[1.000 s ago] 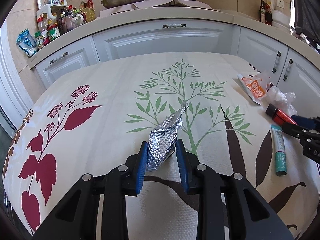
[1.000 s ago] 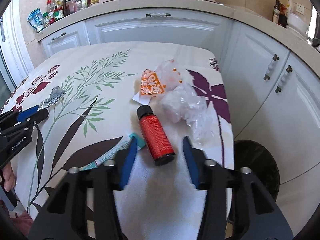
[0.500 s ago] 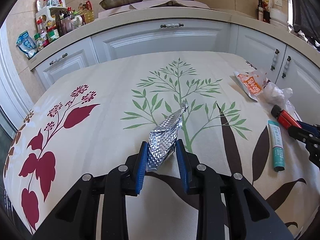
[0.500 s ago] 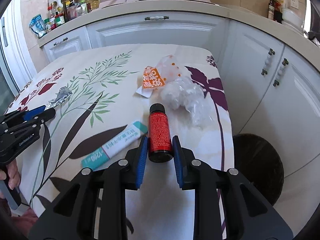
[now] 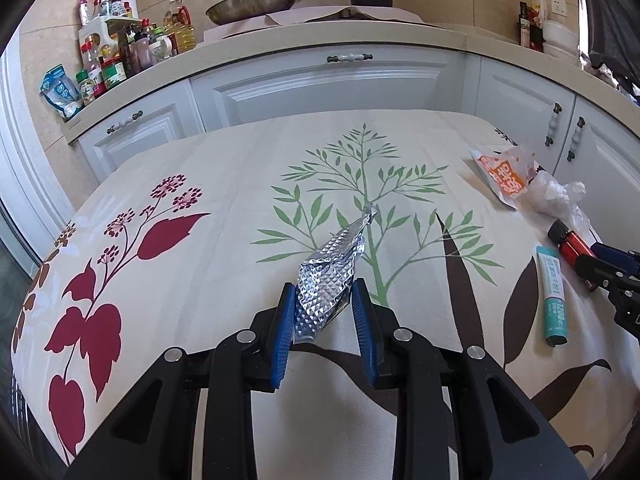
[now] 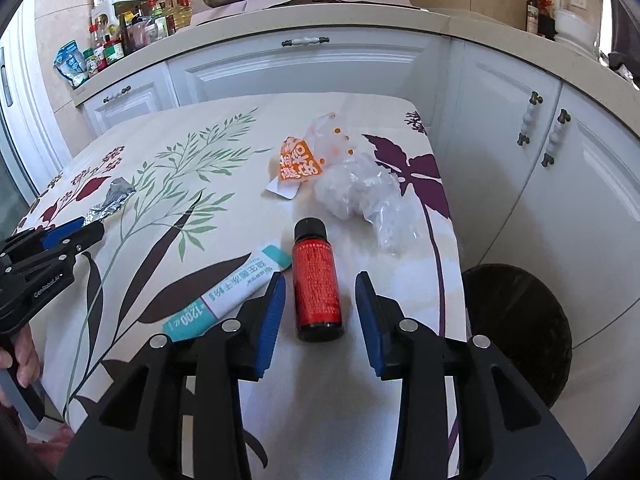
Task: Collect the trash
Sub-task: 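Grasp the red bottle with the right gripper while the left gripper holds the foil, then carry the foil and red bottle over the black bin and open both grippers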
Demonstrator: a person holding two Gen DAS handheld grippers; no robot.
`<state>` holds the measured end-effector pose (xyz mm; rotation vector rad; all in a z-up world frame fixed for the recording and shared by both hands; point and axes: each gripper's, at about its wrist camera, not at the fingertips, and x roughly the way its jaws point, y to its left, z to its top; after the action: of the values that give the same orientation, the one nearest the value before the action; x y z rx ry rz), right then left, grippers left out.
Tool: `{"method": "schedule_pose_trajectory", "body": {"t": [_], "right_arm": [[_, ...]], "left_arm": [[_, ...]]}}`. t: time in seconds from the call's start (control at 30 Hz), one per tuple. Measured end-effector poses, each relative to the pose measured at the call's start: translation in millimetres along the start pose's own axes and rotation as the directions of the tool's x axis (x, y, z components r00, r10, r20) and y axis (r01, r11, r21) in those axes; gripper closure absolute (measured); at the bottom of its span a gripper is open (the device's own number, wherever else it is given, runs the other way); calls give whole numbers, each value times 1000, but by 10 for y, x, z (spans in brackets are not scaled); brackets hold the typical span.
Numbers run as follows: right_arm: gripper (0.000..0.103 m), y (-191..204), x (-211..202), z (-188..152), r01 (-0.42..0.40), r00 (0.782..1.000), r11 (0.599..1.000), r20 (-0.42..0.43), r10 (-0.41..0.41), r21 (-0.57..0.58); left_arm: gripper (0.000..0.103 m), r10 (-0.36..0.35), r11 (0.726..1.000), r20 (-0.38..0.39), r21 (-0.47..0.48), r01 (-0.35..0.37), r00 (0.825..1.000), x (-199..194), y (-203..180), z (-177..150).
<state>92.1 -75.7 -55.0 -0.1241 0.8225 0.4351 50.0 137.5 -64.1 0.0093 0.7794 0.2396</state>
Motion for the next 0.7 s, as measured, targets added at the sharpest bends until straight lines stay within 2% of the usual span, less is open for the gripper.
{"method": "schedule_pose_trajectory", "body": {"t": [0.07,0.1,0.43,0.7], "right_arm": [[79,14,40,-13,-12,1000,1000,-14,12,-4],[80,20,45,-24,-14,1000,1000,-15,14,-5],[80,-48,-154,-99,-7,999,1000,40,7,18],[80,-275,-391,-173,33,995,998,88,-38,62]], "left_arm": [[73,1,1000,0,-2,-1,1000,6,0,1],[73,0,1000,-1,-2,0,1000,8,0,-1],[73,-3,1000,14,6,2,1000,-51,-70,3],[73,-37,998,46,47,35,998,-208,-347,17]]}}
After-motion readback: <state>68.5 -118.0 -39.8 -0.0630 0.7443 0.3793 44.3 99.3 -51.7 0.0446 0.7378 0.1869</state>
